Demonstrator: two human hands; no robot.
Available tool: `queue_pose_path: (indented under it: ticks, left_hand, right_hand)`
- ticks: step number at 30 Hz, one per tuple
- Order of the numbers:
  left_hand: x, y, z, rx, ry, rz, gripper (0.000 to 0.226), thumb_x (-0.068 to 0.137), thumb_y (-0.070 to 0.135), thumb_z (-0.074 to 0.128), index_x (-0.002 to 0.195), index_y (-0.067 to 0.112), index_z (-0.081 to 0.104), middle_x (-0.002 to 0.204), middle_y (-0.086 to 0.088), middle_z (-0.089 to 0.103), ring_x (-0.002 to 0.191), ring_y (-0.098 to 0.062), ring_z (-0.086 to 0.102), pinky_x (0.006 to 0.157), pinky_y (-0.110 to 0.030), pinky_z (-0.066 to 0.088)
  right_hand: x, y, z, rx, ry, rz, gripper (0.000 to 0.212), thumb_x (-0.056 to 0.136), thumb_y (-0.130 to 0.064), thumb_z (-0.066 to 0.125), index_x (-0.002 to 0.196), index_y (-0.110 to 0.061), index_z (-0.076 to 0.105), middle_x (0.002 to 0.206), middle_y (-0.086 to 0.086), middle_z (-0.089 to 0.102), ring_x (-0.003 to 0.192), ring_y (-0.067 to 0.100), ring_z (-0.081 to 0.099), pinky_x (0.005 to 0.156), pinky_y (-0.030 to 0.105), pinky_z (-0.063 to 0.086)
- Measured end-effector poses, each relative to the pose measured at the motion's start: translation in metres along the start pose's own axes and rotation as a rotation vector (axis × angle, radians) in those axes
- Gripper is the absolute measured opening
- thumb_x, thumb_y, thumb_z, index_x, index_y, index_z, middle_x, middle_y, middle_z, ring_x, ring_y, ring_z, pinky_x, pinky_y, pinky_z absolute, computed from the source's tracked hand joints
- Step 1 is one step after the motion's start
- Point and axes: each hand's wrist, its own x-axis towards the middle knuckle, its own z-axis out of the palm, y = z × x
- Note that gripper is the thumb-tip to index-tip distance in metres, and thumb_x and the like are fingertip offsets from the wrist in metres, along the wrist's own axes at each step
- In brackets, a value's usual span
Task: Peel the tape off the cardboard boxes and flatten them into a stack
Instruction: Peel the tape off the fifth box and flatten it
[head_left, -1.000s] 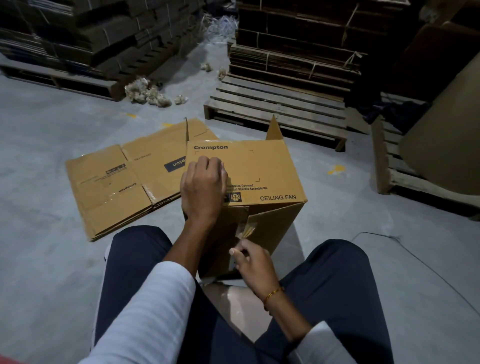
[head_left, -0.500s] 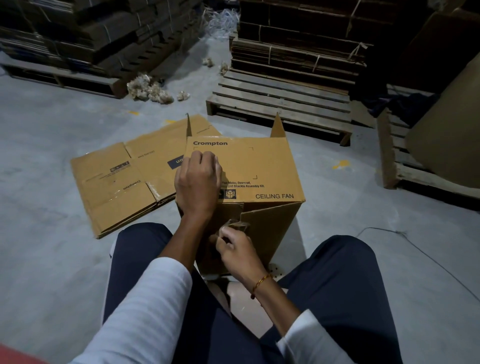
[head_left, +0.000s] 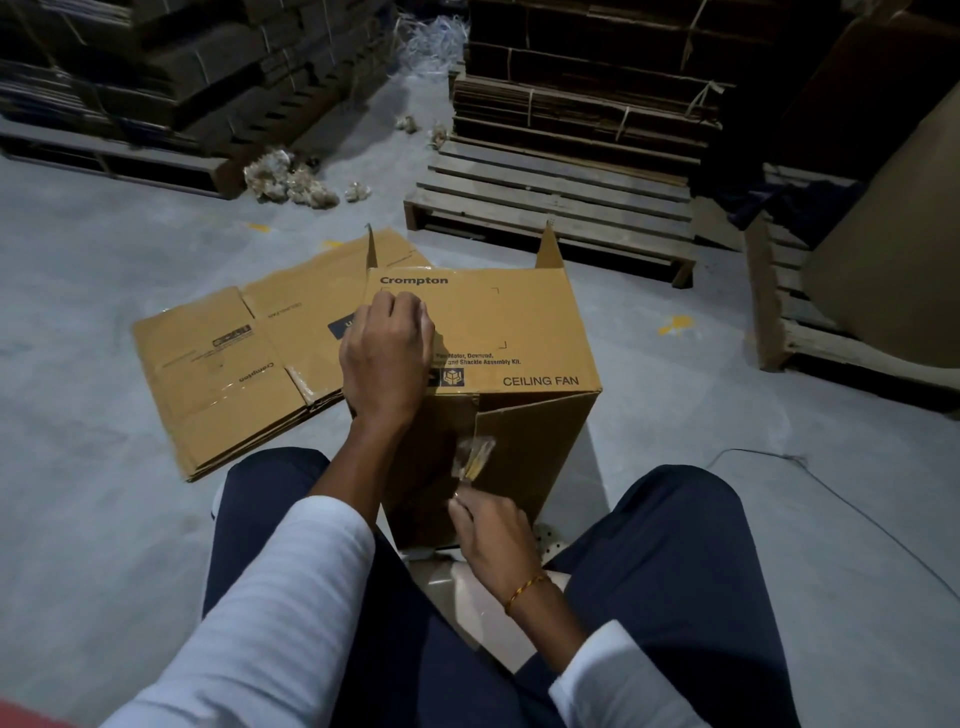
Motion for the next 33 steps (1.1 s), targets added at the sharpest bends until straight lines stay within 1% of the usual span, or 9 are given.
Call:
queue_pose_path:
  ticks: [4,7,10,12,16,22,27,30,33]
  left_hand:
    - [0.007,-0.005,-0.001,-0.002,-0.002,-0.022,0.023,0.102,0.029,0.047,0.107,0.013,0.062,0.096,-0.007,0.061,0.083,-0.023,0.055,0.067,-0.039,0.045]
    - [0.010,-0.007,0.000,-0.002,-0.003,-0.028,0.023,0.103,0.030,0.046,0.108,0.014,0.061,0.098,-0.007,0.061,0.084,-0.023,0.055,0.068,-0.038,0.045]
    - [0.012,-0.007,0.001,0.004,-0.004,-0.026,0.023,0.103,0.031,0.045,0.108,0.014,0.061,0.098,-0.007,0.061,0.084,-0.022,0.055,0.068,-0.037,0.044]
    - [0.013,-0.007,0.002,-0.003,-0.001,-0.027,0.023,0.103,0.030,0.046,0.108,0.014,0.061,0.099,-0.007,0.061,0.084,-0.022,0.055,0.067,-0.036,0.043]
    - [0.016,-0.006,0.004,0.003,0.000,-0.031,0.025,0.103,0.031,0.045,0.108,0.014,0.062,0.099,-0.007,0.062,0.085,-0.022,0.055,0.067,-0.036,0.042]
    - [0.019,-0.005,0.005,0.003,0.012,-0.024,0.023,0.103,0.030,0.046,0.107,0.014,0.062,0.097,-0.007,0.062,0.083,-0.022,0.056,0.065,-0.037,0.044]
    - [0.020,-0.004,0.005,-0.005,0.011,-0.015,0.022,0.103,0.030,0.046,0.108,0.015,0.062,0.097,-0.006,0.062,0.083,-0.021,0.056,0.065,-0.036,0.045]
    - [0.022,-0.007,0.005,-0.013,0.018,-0.027,0.022,0.103,0.029,0.047,0.108,0.015,0.063,0.098,-0.006,0.063,0.084,-0.021,0.057,0.066,-0.035,0.045]
    - [0.021,-0.009,0.005,-0.021,0.024,-0.026,0.021,0.103,0.028,0.048,0.109,0.014,0.063,0.098,-0.007,0.063,0.084,-0.021,0.056,0.067,-0.036,0.046]
  right_hand:
    - [-0.006,0.017,-0.005,0.026,0.059,-0.033,0.021,0.105,-0.033,0.048,0.087,-0.027,0.057,0.089,-0.010,0.048,0.074,0.003,0.047,0.060,0.011,0.027]
    - [-0.004,0.024,-0.012,0.210,0.142,0.093,0.007,0.101,-0.027,0.057,0.107,-0.027,0.062,0.105,-0.009,0.053,0.086,0.003,0.056,0.069,0.009,0.040]
    - [-0.002,0.019,-0.026,0.607,0.157,0.274,0.044,0.097,-0.012,0.062,0.133,-0.035,0.047,0.124,-0.008,0.056,0.093,0.013,0.069,0.073,0.022,0.056]
    - [-0.003,0.016,-0.032,0.694,0.172,0.225,0.061,0.096,-0.004,0.061,0.141,-0.038,0.038,0.129,-0.012,0.053,0.095,0.013,0.070,0.075,0.025,0.058]
    - [-0.001,0.015,-0.042,0.693,0.180,0.112,0.071,0.093,-0.005,0.066,0.139,-0.050,0.034,0.140,-0.013,0.048,0.103,0.007,0.068,0.081,0.026,0.059]
    - [-0.004,0.009,-0.053,0.847,0.118,0.072,0.078,0.082,-0.019,0.083,0.142,-0.040,0.038,0.132,-0.004,0.052,0.099,0.015,0.069,0.082,0.032,0.059]
    - [-0.017,0.013,-0.056,0.680,0.034,0.044,0.088,0.072,-0.050,0.084,0.145,-0.045,0.035,0.131,-0.015,0.052,0.101,0.012,0.066,0.081,0.035,0.060]
    - [-0.018,0.021,-0.055,0.549,0.140,0.027,0.059,0.092,-0.026,0.072,0.137,-0.047,0.040,0.128,-0.010,0.056,0.095,0.008,0.067,0.075,0.026,0.058]
    - [-0.008,0.028,-0.060,0.377,0.277,-0.024,0.050,0.098,-0.008,0.060,0.133,-0.042,0.046,0.123,-0.002,0.061,0.090,0.006,0.066,0.071,0.020,0.057]
